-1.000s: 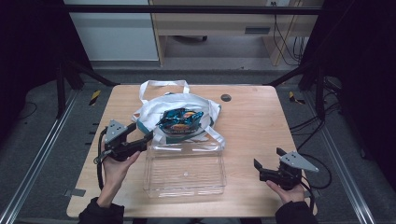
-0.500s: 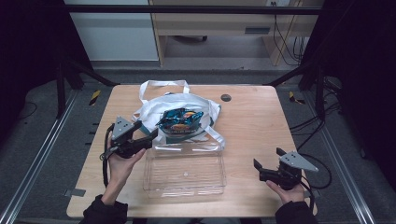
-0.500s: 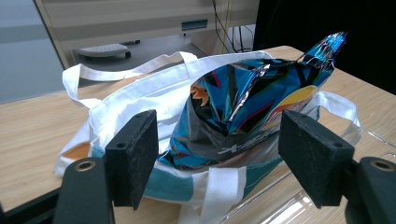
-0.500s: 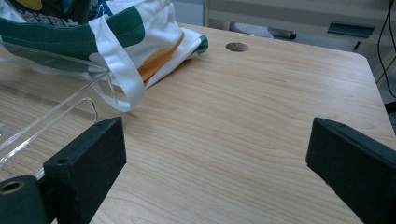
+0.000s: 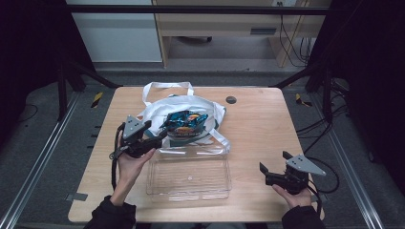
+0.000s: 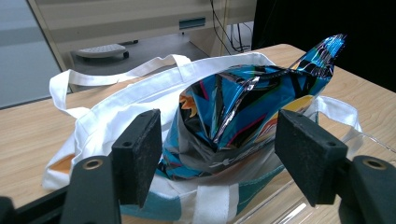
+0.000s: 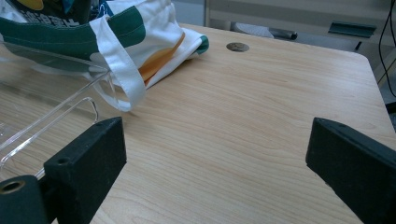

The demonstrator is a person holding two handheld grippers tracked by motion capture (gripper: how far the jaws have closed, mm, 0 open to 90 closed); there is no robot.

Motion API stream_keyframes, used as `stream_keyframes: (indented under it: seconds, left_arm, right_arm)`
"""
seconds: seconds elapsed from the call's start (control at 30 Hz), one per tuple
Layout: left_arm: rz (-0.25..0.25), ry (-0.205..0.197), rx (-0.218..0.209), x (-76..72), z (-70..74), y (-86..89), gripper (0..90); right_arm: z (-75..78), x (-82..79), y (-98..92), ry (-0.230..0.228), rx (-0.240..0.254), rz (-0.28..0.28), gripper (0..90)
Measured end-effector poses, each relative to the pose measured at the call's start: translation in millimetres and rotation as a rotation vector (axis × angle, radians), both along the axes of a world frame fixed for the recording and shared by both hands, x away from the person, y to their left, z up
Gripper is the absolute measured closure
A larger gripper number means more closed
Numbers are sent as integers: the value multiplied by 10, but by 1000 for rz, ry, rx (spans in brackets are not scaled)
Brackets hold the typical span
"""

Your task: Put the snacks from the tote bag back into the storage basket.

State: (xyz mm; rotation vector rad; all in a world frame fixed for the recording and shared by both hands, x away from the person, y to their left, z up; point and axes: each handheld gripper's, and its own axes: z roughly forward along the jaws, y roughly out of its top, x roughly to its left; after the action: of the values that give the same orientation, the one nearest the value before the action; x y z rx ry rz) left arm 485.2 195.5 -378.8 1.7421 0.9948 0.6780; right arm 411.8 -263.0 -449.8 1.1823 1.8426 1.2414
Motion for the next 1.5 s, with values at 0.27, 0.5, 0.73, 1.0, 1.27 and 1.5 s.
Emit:
stream_keyframes:
  seconds: [0.27,0.5,0.73,1.0,1.27,1.5]
  left_arm:
    - [-4,1,20,52,0,-62,343]
    - [0,11,18,111,-12,-66,371]
    - [-5,20,36,155,-42,-94,420]
    - [-21,25,52,195,-42,-136,509]
    - [-22,28,66,219,-67,-196,603]
    - [-13,33,68,233,-71,-208,699]
  right_arm:
    - [-7,15,-5,-1,-8,-4,53]
    - [-8,16,2,4,-9,-2,54]
    - [-12,23,2,5,-12,-5,54]
    - [-14,23,6,9,-10,-3,54]
    - [-13,23,6,8,-9,-3,54]
    - [-13,22,7,10,-8,-1,54]
